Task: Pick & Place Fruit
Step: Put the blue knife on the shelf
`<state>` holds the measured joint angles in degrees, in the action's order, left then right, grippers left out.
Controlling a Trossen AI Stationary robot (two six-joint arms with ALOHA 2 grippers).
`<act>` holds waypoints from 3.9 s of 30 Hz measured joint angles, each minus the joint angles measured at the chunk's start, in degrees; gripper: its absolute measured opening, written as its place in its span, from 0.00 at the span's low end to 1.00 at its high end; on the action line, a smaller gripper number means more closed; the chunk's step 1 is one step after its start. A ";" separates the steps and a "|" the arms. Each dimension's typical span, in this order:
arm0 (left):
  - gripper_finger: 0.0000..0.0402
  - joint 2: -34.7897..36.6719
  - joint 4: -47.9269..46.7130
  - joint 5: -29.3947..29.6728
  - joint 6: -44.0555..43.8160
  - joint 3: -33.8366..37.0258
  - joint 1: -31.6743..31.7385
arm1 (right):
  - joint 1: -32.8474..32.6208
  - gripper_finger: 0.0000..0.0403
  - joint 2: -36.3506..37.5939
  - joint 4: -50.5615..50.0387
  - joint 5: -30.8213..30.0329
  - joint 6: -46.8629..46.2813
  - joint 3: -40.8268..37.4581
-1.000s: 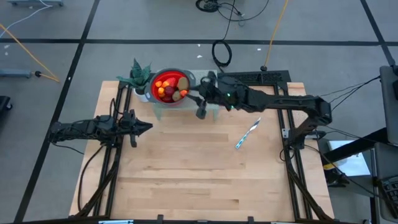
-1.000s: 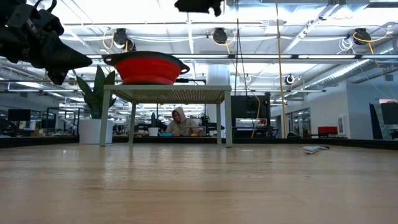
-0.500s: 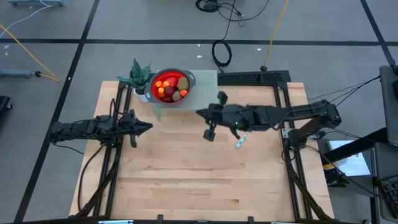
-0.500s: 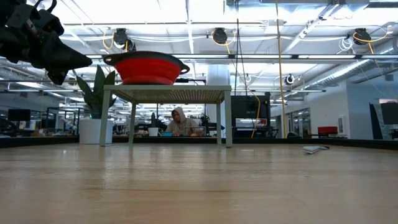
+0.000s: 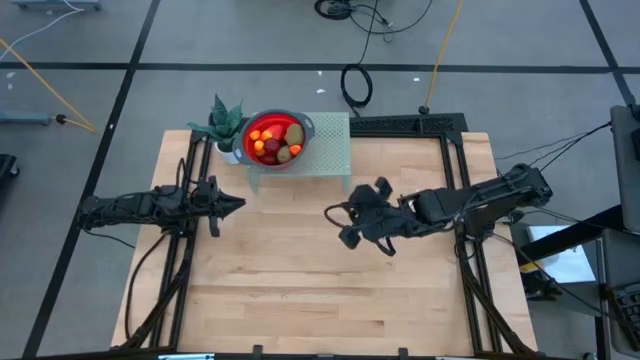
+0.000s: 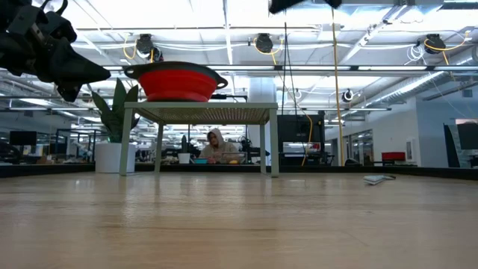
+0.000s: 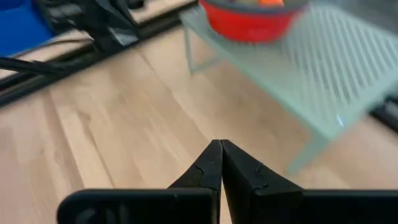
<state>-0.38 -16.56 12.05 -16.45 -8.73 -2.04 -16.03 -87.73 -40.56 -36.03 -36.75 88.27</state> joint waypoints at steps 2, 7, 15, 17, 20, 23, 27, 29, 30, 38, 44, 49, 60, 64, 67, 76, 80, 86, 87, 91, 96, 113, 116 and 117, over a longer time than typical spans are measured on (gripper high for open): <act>0.06 0.00 0.00 0.00 0.86 0.00 -0.01 | -0.47 0.00 0.08 -4.58 0.01 -5.17 0.04; 0.06 0.00 0.04 -0.02 1.51 0.00 -0.02 | -1.25 0.00 0.03 -16.08 1.61 -17.28 0.02; 0.06 0.00 0.07 -0.02 3.17 0.00 -0.02 | -0.08 0.02 -0.01 -26.43 14.74 -26.21 0.02; 0.06 0.00 0.07 -0.02 3.24 0.00 -0.01 | 0.30 0.03 -0.01 -26.39 16.44 -27.78 0.00; 0.06 0.00 0.09 0.00 2.97 0.00 -0.01 | 1.21 0.05 -0.01 -26.31 18.83 -32.86 0.00; 0.06 0.01 0.09 0.00 3.00 0.00 -0.01 | 2.78 0.06 -0.01 -26.41 23.78 -36.24 0.00; 0.06 0.00 0.10 0.00 2.98 0.00 -0.02 | 4.17 0.07 -0.01 -27.30 25.75 -42.90 0.00; 0.06 0.01 0.11 -0.02 2.97 0.00 -0.01 | 4.68 0.07 -0.01 -28.50 25.77 -46.41 0.00; 0.06 0.00 0.11 -0.02 2.92 0.00 -0.01 | 4.86 0.07 -0.01 -29.25 25.82 -48.41 0.00; 0.06 0.02 0.11 0.00 3.54 0.00 0.00 | 5.86 0.07 -0.01 -35.87 25.86 -65.36 -0.02; 0.06 0.02 0.09 0.02 8.47 0.00 -0.02 | 5.88 0.07 -0.01 -40.01 25.86 -74.28 -0.03; 0.06 0.00 0.09 0.04 10.62 0.00 0.00 | 5.88 0.07 -0.01 -41.22 25.85 -78.14 -0.05; 0.06 0.00 0.07 0.04 12.29 0.00 0.00 | 5.88 0.09 -0.03 -34.75 30.34 -78.01 -8.35; 0.06 0.01 0.07 0.04 12.29 0.00 0.00 | 5.86 0.14 -0.03 -34.27 30.32 -78.83 -11.84; 0.06 0.01 0.07 0.04 12.26 0.00 -0.01 | 5.95 0.19 -0.03 -34.24 30.13 -80.05 -13.71; 0.06 0.01 0.07 0.04 13.58 0.00 -0.01 | 7.54 0.39 -0.03 -33.23 30.12 -85.44 -18.51; 0.06 0.01 0.07 0.04 13.60 0.00 -0.01 | 8.69 0.48 -0.03 -30.37 30.12 -87.74 -21.37; 0.06 0.01 0.07 0.04 13.64 0.00 0.00 | 10.87 0.57 -0.01 -24.57 29.94 -88.45 -25.60; 0.06 0.00 0.07 0.04 13.66 0.00 -0.01 | 11.29 0.58 -0.01 -23.58 29.93 -88.28 -26.23; 0.06 0.00 0.07 0.04 13.75 0.00 0.00 | 12.90 0.59 -0.01 -18.39 29.88 -87.17 -29.33; 0.06 0.01 0.07 0.04 13.74 0.00 -0.02 | 14.79 0.57 -0.01 -11.01 29.99 -86.64 -33.65; 0.06 0.01 0.09 0.04 13.62 0.00 -0.01 | 18.51 0.54 0.25 7.08 33.01 -86.94 -44.62; 0.06 0.02 0.11 0.07 13.62 0.00 -0.02 | 18.49 0.50 0.23 7.07 33.18 -86.99 -44.65; 0.06 0.00 0.10 0.07 13.62 0.00 -0.01 | 18.49 0.48 0.23 7.19 33.22 -87.01 -44.65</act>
<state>-0.38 -16.46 12.12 -2.83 -8.73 -2.05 2.46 -87.50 -33.37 -2.81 -123.76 43.62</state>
